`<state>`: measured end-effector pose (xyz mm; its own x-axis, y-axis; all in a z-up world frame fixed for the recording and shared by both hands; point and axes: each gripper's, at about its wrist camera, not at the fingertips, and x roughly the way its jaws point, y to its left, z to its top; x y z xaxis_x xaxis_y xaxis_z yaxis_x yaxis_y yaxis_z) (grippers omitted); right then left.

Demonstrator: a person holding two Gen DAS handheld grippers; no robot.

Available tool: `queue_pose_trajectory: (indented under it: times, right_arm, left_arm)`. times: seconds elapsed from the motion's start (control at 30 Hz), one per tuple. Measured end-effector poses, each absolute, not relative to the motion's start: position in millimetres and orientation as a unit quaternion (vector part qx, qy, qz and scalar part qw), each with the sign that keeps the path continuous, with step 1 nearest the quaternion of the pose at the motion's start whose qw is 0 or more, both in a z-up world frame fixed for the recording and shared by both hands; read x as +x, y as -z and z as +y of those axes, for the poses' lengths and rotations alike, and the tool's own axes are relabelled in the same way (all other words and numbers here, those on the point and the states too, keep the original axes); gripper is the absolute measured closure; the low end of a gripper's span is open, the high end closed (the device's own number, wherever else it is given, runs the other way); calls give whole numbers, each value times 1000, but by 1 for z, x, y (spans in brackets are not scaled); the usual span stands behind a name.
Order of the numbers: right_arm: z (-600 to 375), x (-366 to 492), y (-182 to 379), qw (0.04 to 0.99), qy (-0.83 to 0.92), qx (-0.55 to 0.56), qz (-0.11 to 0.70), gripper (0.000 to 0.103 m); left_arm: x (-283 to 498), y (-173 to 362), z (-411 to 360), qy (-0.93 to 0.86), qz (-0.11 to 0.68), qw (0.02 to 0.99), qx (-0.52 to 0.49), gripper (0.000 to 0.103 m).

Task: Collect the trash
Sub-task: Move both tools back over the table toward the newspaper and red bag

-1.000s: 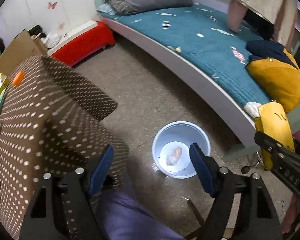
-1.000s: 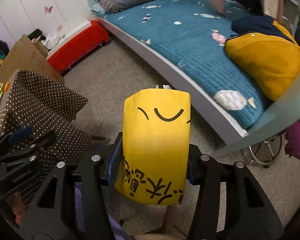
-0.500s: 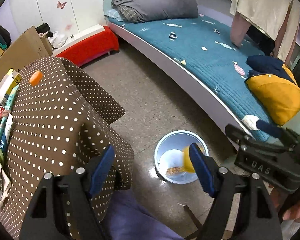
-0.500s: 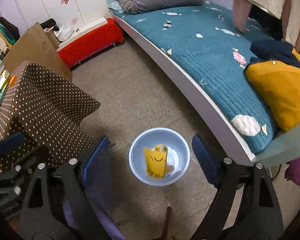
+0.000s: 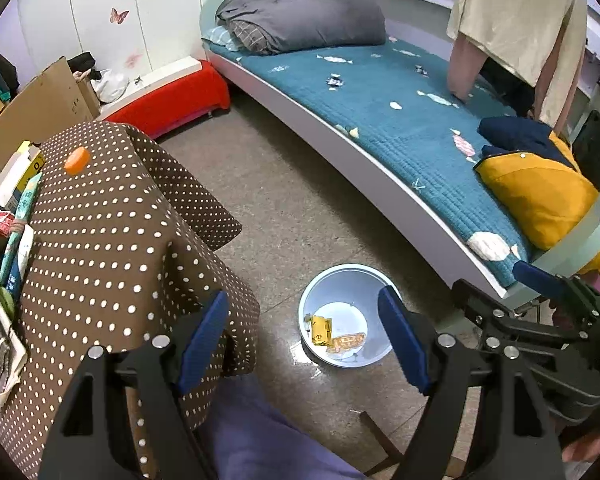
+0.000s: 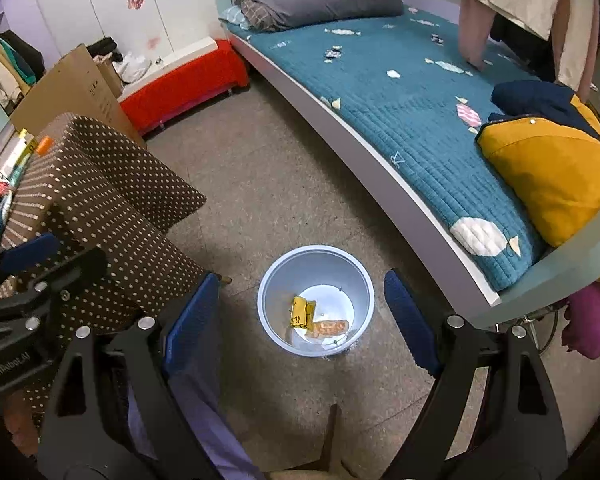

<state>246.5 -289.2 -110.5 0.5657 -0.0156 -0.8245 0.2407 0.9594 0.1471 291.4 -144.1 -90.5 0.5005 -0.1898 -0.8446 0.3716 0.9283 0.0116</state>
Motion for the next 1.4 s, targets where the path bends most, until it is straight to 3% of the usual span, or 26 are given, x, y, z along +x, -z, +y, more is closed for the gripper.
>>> queue_pose_trajectory:
  times: [0.5,1.4]
  right_arm:
    - [-246,229,58,908,30,105,404,19]
    - [-48,278,24,904,-194,21,381,18]
  left_arm:
    - [266,43,-90,146,427,890,60,27]
    - [234,11,126,-51,399,915,-41,27]
